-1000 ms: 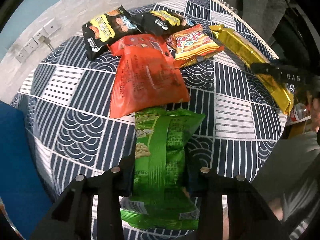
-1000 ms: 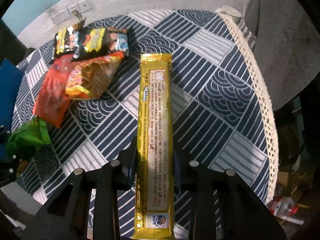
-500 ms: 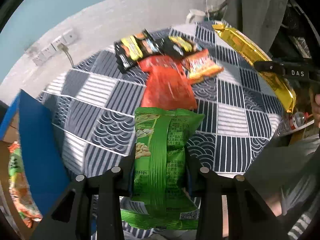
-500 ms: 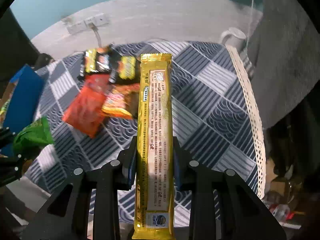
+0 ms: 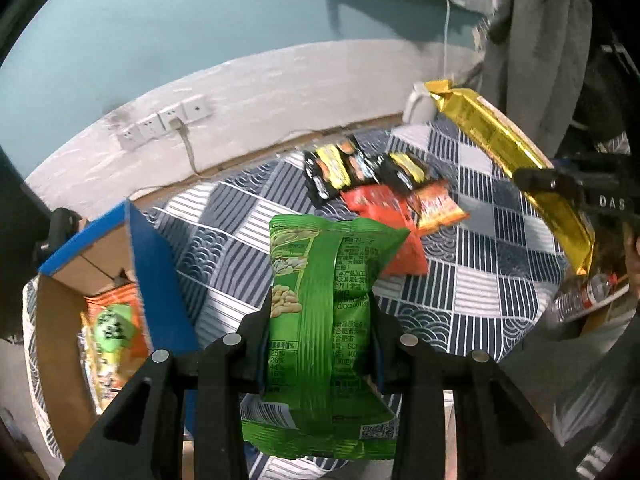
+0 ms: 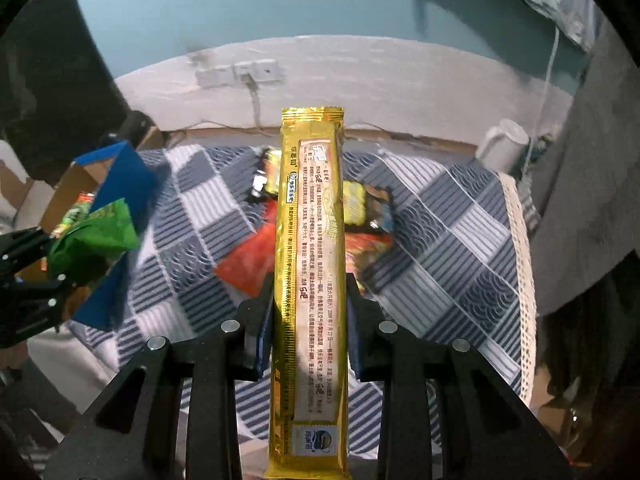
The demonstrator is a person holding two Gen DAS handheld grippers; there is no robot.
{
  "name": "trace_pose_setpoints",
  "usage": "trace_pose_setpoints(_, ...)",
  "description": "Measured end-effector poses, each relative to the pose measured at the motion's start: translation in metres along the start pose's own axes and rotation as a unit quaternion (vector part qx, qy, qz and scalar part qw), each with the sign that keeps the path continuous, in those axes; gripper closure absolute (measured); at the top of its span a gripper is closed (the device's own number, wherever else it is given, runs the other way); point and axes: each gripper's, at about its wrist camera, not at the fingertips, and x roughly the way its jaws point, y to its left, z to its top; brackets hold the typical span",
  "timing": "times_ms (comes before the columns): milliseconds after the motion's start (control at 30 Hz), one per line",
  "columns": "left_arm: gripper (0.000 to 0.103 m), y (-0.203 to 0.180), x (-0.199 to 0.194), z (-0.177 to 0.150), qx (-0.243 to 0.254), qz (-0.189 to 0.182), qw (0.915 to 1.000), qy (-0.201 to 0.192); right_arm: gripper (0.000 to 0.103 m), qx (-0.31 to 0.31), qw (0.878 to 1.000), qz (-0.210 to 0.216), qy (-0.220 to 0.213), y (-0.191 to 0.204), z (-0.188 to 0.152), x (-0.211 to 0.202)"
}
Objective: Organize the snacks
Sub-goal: 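Carry the green bag and gold bar over the box and open both tools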
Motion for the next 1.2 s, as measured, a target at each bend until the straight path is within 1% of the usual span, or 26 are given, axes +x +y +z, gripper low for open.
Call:
trace_pose_setpoints(167, 0.065, 0.023, -0.021, 0.002, -0.012, 0.02, 0.9994, -0.024, 0.075, -0.017, 1.0, 0.016, -0.009, 0.029, 0.015, -0.006)
trace_pose_setpoints(467, 0.065, 0.072, -0.049, -0.007, -0.054, 0.036, 0.9969, -0.045, 0.075, -0.04, 0.998, 0.047, -0.006, 0.078, 0.038, -0.002)
trace_pose_setpoints(567, 0.065, 0.091, -0.059, -0.01, -0.068, 0.045, 0.9954, -0.051, 0.075, -0.049, 0.997, 0.056, -0.007, 0.097, 0.047, -0.001)
trace_pose_setpoints(700, 0.065, 0.121, -0.07, -0.016, -0.086, 0.066, 0.9924, -0.059, 0.075, -0.062, 0.996, 0.07, -0.003, 0.125, 0.058, 0.005)
trace_pose_setpoints(933, 0.065, 0.164, -0.077, -0.03, -0.115, 0.093, 0.9871, -0.061, 0.075, -0.087, 0.992, 0.094, 0.012, 0.175, 0.073, 0.019)
trace_pose_setpoints(1000, 0.065, 0.173, -0.076, -0.036, -0.12, 0.101, 0.9861, -0.055, 0.075, -0.093, 0.99, 0.1, 0.018, 0.189, 0.076, 0.026)
trace_pose_setpoints(1200, 0.065, 0.201, -0.076, -0.051, -0.14, 0.109, 0.9829, -0.046, 0.075, -0.108, 0.986, 0.121, 0.044, 0.231, 0.082, 0.049)
